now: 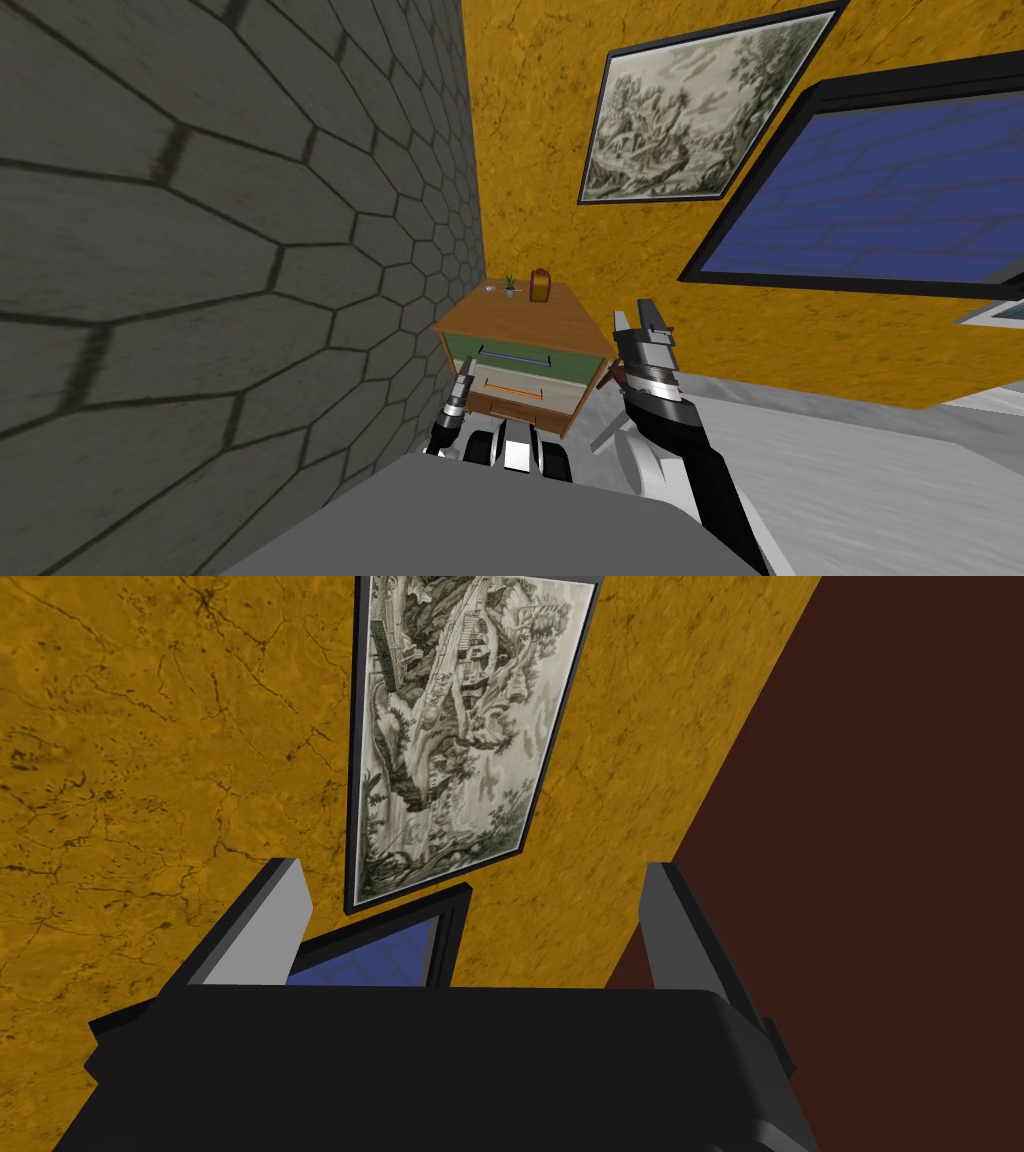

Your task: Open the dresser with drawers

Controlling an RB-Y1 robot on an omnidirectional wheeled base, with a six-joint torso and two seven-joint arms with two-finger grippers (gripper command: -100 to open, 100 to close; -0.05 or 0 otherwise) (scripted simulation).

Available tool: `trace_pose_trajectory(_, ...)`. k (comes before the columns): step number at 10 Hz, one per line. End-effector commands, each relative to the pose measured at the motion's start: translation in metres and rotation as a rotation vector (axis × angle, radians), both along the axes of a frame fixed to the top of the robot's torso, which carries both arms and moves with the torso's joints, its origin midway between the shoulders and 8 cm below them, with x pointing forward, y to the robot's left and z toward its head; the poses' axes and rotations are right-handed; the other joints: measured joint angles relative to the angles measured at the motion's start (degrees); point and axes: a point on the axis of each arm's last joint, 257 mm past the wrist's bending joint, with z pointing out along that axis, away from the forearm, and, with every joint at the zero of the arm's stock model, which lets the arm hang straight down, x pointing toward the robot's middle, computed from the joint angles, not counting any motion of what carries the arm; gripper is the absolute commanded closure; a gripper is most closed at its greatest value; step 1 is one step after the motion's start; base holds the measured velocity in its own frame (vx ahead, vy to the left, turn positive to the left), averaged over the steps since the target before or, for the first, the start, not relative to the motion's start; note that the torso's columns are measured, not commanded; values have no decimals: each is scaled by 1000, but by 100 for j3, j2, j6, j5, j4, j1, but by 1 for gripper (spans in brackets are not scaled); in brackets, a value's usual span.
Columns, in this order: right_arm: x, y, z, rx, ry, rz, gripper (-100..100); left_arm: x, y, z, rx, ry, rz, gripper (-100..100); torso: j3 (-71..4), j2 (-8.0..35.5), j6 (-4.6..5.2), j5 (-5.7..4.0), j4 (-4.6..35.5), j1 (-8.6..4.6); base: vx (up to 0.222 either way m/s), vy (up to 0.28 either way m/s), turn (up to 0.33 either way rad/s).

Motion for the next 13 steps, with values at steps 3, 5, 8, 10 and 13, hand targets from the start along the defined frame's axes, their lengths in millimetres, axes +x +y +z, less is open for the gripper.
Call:
trace_pose_trajectory(3, 0, 0, 0, 0, 0, 0, 0, 27, 23, -1, 73, 45, -7, -100, -4, -6, 0, -1, -2, -5, -59, -19, 24)
trace_pose_trajectory(5, 0, 0, 0, 0, 0, 0, 0, 38, 26, -1, 80, 62, -6, -100, -7, -12, 0, 1, -3, 3, -45, -10, 18)
trace_pose_trajectory(8, 0, 0, 0, 0, 0, 0, 0, 54, 27, 0, 81, 85, -4, -100, -6, -9, 0, 0, -3, 0, -45, -12, 19)
trace_pose_trajectory(10, 0, 0, 0, 0, 0, 0, 0, 64, 26, 1, 77, 97, -3, -100, -5, -8, 0, -1, -2, -1, -46, -14, 17)
trace_pose_trajectory(13, 0, 0, 0, 0, 0, 0, 0, 77, 22, 3, 67, 113, -3, -100, -6, -10, 0, 1, -3, 2, -42, -9, 16)
